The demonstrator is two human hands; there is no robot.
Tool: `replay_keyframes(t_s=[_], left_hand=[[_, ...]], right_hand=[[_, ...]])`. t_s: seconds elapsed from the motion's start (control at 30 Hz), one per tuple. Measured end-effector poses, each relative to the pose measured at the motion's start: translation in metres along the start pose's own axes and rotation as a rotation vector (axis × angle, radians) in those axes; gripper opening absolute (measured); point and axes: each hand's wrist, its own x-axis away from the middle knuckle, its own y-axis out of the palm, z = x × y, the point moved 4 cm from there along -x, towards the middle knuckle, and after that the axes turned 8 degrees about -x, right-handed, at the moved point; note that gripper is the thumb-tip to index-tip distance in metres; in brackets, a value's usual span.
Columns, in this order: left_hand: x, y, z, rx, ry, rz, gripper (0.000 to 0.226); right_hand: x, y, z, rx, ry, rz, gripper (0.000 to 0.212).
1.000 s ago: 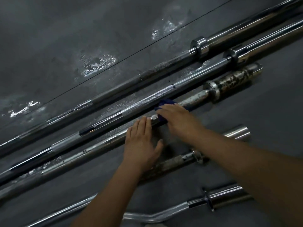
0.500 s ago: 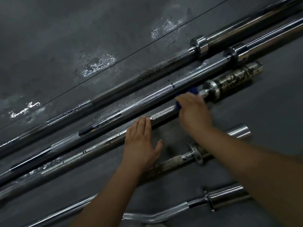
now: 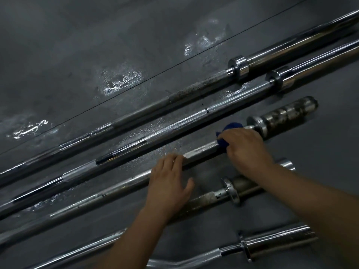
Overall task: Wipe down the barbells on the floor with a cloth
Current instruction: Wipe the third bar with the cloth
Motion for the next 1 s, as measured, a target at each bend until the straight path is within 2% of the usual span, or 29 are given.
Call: replay_keyframes(t_s=[0.13, 0.2, 0.3, 0.33, 0.4, 0.47, 0.5, 0.57, 0.6, 0.63, 0.73, 0.8, 1.0], left_hand=[[0.01, 0.008, 0.009, -0.013, 0.015, -0.031, 0.068], [0.014, 0.011, 0.017, -0.026, 0.018, -0.04, 0.071], [0.019, 0.013, 0.02, -0.029, 0.022, -0.023, 0.071], [0.021, 0.013, 0.02, -0.032, 0.029, -0.025, 0.072], [0.024, 0.015, 0.018, -0.036, 0.042, -0.04, 0.075], [0.025, 0.018, 0.019, -0.039, 0.038, -0.056, 0.077], [0.025, 0.019, 0.02, -0.037, 0.033, -0.062, 0.079], [0.024, 0.021, 0.02, -0.028, 0.025, -0.069, 0.079], [0.024, 0.022, 0.02, -0.028, 0.026, -0.071, 0.079], [0.025, 0.024, 0.018, -0.027, 0.032, -0.069, 0.078], [0.028, 0.026, 0.013, -0.016, 0.043, -0.062, 0.078], [0.03, 0.025, 0.014, -0.008, 0.055, -0.05, 0.078], [0.043, 0.032, 0.019, -0.045, 0.088, -0.079, 0.081]], right_hand=[[0.009, -0.003, 0.003, -0.089, 0.182, 0.159, 0.027], [0.019, 0.019, -0.031, -0.067, 0.095, 0.116, 0.031], [0.032, 0.034, -0.06, -0.092, -0.16, -0.024, 0.04], [0.029, 0.027, -0.05, -0.102, -0.132, -0.04, 0.036], [0.024, 0.013, -0.023, -0.117, 0.057, 0.032, 0.025], [0.026, 0.015, -0.023, -0.095, 0.186, 0.115, 0.028], [0.027, 0.023, -0.037, -0.057, 0.15, 0.086, 0.035], [0.033, 0.045, -0.065, -0.052, -0.091, -0.091, 0.045], [0.032, 0.046, -0.062, -0.068, -0.178, -0.157, 0.044], [0.027, 0.04, -0.049, -0.084, -0.184, -0.169, 0.041], [0.017, 0.005, 0.006, -0.101, 0.163, 0.072, 0.037], [0.025, 0.003, 0.008, -0.109, 0.32, 0.139, 0.041], [0.062, 0.027, -0.013, -0.212, 0.311, 0.057, 0.061]])
